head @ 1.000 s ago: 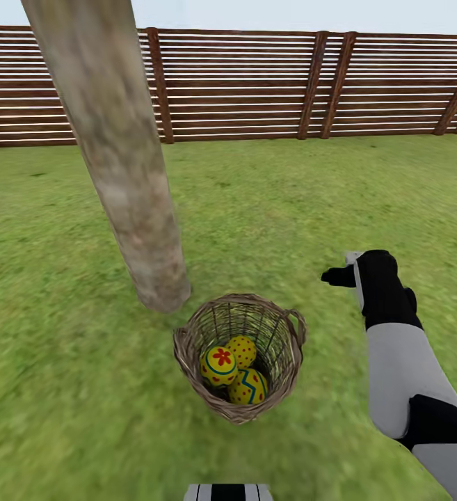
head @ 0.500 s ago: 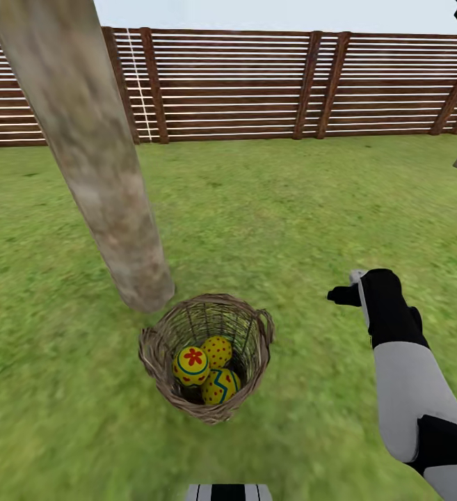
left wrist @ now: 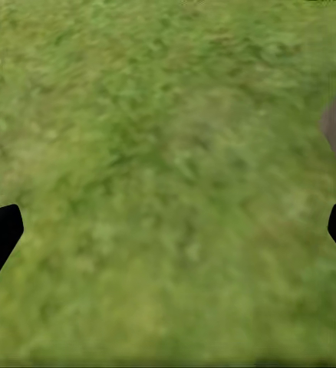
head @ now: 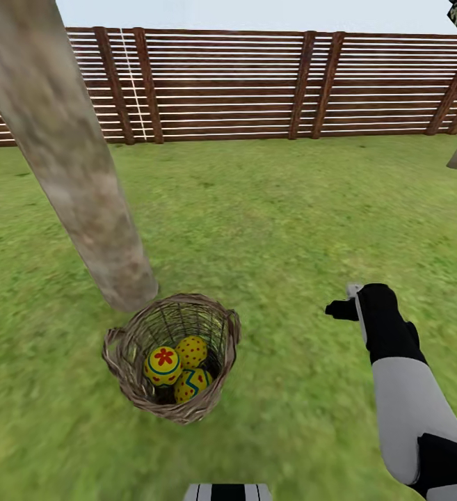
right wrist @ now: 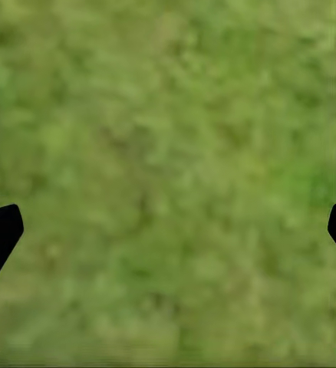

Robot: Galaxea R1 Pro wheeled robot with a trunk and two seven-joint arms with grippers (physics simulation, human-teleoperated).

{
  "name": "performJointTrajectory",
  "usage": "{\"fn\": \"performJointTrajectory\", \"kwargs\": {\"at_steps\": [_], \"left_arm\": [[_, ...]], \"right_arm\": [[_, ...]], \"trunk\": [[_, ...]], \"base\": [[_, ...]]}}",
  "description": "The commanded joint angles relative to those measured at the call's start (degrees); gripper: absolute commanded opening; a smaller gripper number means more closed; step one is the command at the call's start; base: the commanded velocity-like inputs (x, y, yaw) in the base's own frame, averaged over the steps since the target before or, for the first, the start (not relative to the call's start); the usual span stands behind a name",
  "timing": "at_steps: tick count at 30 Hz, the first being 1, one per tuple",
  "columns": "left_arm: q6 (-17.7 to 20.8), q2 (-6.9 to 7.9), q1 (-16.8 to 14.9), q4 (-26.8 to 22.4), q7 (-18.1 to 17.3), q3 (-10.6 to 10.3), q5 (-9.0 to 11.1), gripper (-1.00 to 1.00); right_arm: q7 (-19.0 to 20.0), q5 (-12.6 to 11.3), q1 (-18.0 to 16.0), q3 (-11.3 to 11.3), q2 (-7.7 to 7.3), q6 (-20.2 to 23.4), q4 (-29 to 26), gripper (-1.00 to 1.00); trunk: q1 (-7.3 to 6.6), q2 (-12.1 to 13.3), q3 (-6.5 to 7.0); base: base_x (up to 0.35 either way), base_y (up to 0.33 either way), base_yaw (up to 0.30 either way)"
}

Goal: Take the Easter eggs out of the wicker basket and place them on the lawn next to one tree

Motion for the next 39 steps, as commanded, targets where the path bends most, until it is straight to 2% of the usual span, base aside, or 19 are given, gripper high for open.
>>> {"fn": "performJointTrajectory", "kwargs": {"at_steps": [1,2,3,5,8,9,12,16,21,24,27,28,33,37,39], "left_arm": [[0.3,0.40,-0.1,-0.1,-0.4,0.1,-0.2,1.00],[0.3,0.91,0.0,-0.1,-0.4,0.1,-0.2,1.00],[0.4,2.09,0.0,-0.1,-0.6,0.1,-0.2,1.00],[0.5,3.18,0.0,-0.1,-1.4,0.1,-0.2,1.00],[0.7,5.38,0.1,-0.1,-4.6,0.0,-0.2,1.00],[1.5,8.05,0.2,-0.1,-7.7,0.0,-0.2,1.00],[2.8,9.14,0.2,-0.1,-8.8,0.0,-0.2,1.00],[2.8,10.09,0.3,-0.1,-9.4,0.0,-0.3,1.00],[2.8,10.42,0.3,-0.1,-9.8,0.0,-0.2,1.00],[2.8,10.49,0.4,-0.1,-11.9,-0.1,-0.2,1.00],[2.8,10.80,0.4,-0.1,-16.0,0.0,-0.3,1.00],[2.8,11.33,0.4,-0.1,-17.5,0.0,-0.3,1.00],[2.8,12.27,0.7,-0.1,-19.4,0.0,-0.5,1.00],[2.8,12.43,0.9,-0.1,-20.1,-0.1,-0.5,1.00],[2.8,12.45,0.9,-0.1,-20.2,-0.1,-0.5,1.00]], "right_arm": [[0.6,0.6,0.2,-0.1,0.01,0.2,-0.1,1.00],[0.6,0.6,0.5,-0.1,0.02,0.2,-0.1,1.00],[0.6,0.6,1.2,-0.1,0.03,0.2,-0.1,1.00],[0.6,0.6,2.0,-0.1,0.03,0.2,-0.1,1.00],[0.6,0.6,3.1,0.0,0.04,0.2,-0.1,1.00],[0.7,0.5,4.2,0.0,0.04,0.2,-0.1,1.00],[0.8,0.4,4.8,0.0,0.09,0.2,0.0,1.00],[1.9,0.4,6.8,0.1,0.15,0.2,-0.1,1.00],[2.8,0.5,7.6,0.3,0.20,0.2,-0.1,1.00],[3.0,0.5,7.7,0.3,0.22,0.2,-0.1,1.00],[3.0,0.5,7.8,0.3,0.22,0.2,-0.1,1.00],[3.1,0.5,7.8,0.2,0.22,0.2,-0.1,1.00],[3.1,0.5,7.8,0.1,0.25,0.2,-0.9,1.00],[3.5,-0.4,8.1,0.0,0.39,0.2,-7.1,1.00],[4.5,-2.0,8.9,0.0,0.36,0.2,-13.2,1.00]], "trunk": [[-0.01,0.0,-0.05],[-0.01,0.0,-0.05],[-0.01,0.0,-0.05],[-0.01,0.0,-0.05],[-0.01,0.0,-0.05],[-0.01,0.0,-0.05],[-0.01,0.0,-0.05],[-0.01,0.0,-0.05],[-0.01,0.0,-0.05],[-0.01,0.0,-0.05],[-0.01,0.0,-0.05],[-0.01,0.0,-0.05],[-0.01,0.0,-0.05],[-0.01,0.0,-0.05],[-0.01,0.0,-0.05]], "base": [[0.000,-0.251,0.000],[0.000,-0.225,0.000],[0.000,-0.169,0.000],[0.000,-0.126,0.000],[0.000,-0.058,0.000],[0.000,-0.015,0.000],[-0.002,-0.011,0.000],[-0.043,-0.055,0.000],[-0.067,-0.098,0.000],[-0.031,-0.109,0.000],[-0.013,-0.112,0.000],[-0.006,-0.113,0.000],[-0.003,-0.118,0.000],[-0.001,-0.150,0.000],[0.000,-0.145,0.000]]}}
